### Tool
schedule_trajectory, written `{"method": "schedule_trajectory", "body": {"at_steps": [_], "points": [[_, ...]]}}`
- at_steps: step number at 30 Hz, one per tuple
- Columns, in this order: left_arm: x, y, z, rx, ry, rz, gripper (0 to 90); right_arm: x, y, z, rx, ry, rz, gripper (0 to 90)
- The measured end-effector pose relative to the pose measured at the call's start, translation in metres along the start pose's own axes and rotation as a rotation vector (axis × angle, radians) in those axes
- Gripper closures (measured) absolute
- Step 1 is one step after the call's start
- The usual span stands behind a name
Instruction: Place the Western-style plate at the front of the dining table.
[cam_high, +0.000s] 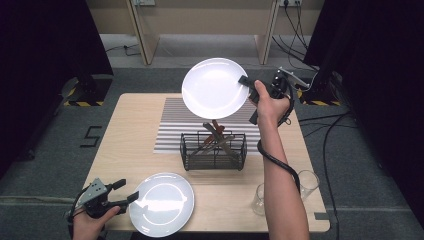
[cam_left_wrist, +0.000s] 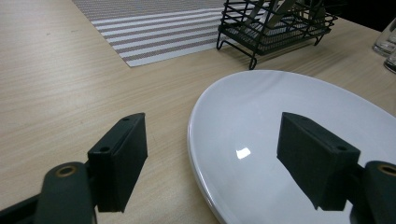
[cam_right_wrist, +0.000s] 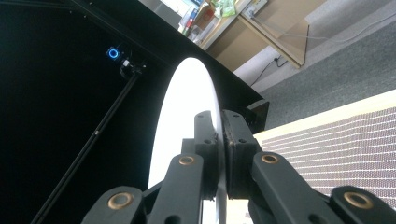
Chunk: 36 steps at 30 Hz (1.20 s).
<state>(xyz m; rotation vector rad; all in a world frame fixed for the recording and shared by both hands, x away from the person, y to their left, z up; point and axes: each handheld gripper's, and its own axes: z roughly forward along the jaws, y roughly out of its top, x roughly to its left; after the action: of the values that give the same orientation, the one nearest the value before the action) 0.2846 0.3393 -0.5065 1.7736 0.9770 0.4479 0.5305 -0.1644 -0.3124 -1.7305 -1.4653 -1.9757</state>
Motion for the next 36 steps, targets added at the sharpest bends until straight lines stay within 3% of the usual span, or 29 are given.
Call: {"method": "schedule_trajectory", "body": {"at_steps": [36], "points": [[0.0,0.0,0.0,0.001,0.0,-0.001,24.0,-0.018,0.004,0.011,-0.009,-0.042,0.038,85.6]]}}
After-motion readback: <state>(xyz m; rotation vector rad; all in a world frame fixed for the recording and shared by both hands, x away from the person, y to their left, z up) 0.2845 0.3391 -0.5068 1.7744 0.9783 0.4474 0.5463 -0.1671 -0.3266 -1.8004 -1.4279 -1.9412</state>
